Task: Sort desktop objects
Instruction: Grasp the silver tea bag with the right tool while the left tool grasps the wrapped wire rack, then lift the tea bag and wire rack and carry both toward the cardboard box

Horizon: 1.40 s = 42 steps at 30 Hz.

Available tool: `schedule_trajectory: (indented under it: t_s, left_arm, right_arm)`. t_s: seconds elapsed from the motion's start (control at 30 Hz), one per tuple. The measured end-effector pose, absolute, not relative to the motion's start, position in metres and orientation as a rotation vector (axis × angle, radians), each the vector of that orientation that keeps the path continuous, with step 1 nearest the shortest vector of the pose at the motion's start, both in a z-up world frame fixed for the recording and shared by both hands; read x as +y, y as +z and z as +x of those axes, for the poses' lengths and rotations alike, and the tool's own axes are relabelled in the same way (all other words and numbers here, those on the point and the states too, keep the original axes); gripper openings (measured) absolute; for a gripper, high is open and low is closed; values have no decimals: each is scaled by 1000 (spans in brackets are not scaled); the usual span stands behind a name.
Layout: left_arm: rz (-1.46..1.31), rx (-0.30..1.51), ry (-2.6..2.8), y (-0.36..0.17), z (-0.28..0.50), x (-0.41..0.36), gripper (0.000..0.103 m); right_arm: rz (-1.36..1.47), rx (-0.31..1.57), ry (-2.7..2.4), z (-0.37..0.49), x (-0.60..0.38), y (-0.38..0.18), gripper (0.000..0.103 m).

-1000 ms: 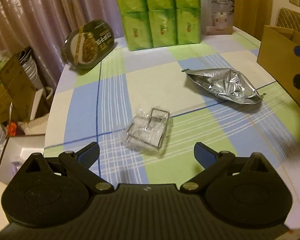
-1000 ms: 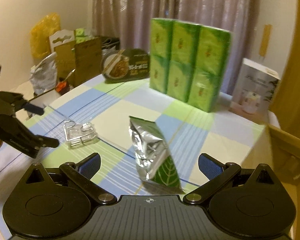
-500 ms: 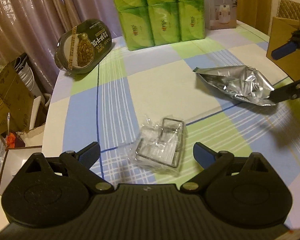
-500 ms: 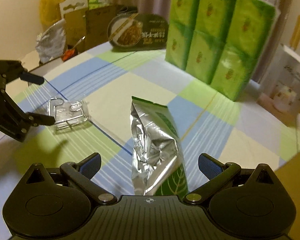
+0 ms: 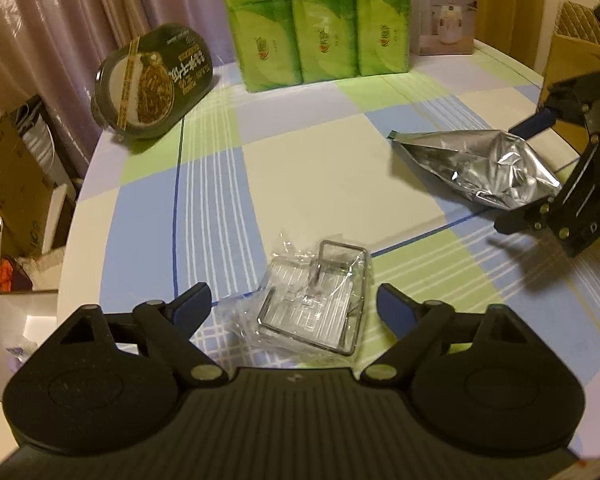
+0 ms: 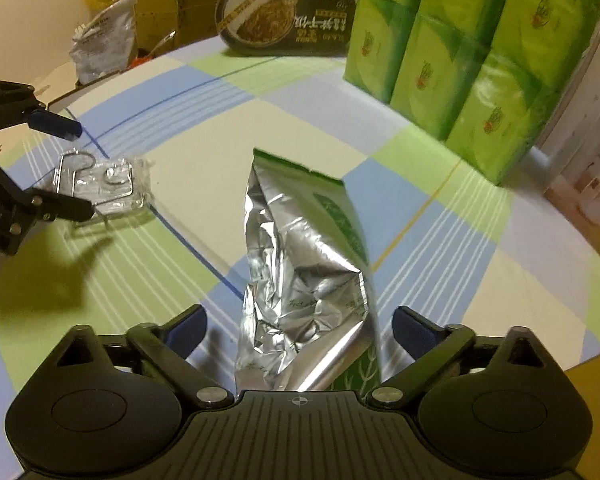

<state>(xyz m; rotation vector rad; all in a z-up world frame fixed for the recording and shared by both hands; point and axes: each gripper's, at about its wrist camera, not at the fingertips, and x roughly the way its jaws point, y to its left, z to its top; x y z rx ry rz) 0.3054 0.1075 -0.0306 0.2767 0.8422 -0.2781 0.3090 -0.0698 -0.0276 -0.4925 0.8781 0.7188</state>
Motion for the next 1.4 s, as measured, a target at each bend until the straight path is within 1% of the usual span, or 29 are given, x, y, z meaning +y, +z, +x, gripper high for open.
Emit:
schedule_trajectory:
  t_s: [0.03, 0.2, 0.27, 0.3, 0.33, 0.4, 0.47, 0.53, 0.63, 0.77, 1.0, 1.17, 1.4]
  left_arm:
    - [275, 847, -282, -32, 306, 108, 80]
    - [302, 858, -298, -38, 306, 104, 79]
    - [310, 855, -299, -39, 306, 103, 79]
    - [311, 854, -299, -39, 306, 102, 77]
    - [311, 855, -300, -40, 306, 102, 72]
    - [307, 857, -305, -41, 306, 101, 69]
    - [308, 867, -310, -43, 307, 100, 58]
    - [316, 876, -317, -45, 307, 98, 53]
    - [308, 882, -329, -44, 305, 95, 50]
    - [308, 888, -364, -42, 300, 87, 50]
    - [337, 902, -429, -39, 282, 68, 50]
    - [334, 909, -481, -33, 258, 55, 50]
    - [356, 902, -550, -24, 208, 30, 50]
  right_arm:
    - [-498, 881, 720, 309, -69, -29, 89]
    - [-494, 873, 716, 311, -69, -30, 83]
    - [-491, 871, 708, 312, -69, -30, 76]
    - [-493, 870, 704, 313, -68, -30, 75]
    - [-495, 871, 700, 313, -68, -30, 71]
    - [-493, 868, 693, 313, -69, -30, 68]
    - [-487, 867, 682, 313, -70, -29, 61]
    - [-475, 867, 674, 312, -71, -27, 56]
    - [-453, 872, 663, 312, -73, -24, 52]
    - [-414, 899, 650, 309, -77, -20, 50]
    - [-313, 978, 605, 289, -102, -10, 49]
    - [-276, 1025, 589, 247, -121, -2, 49]
    - [-305, 1062, 577, 178, -142, 1, 50]
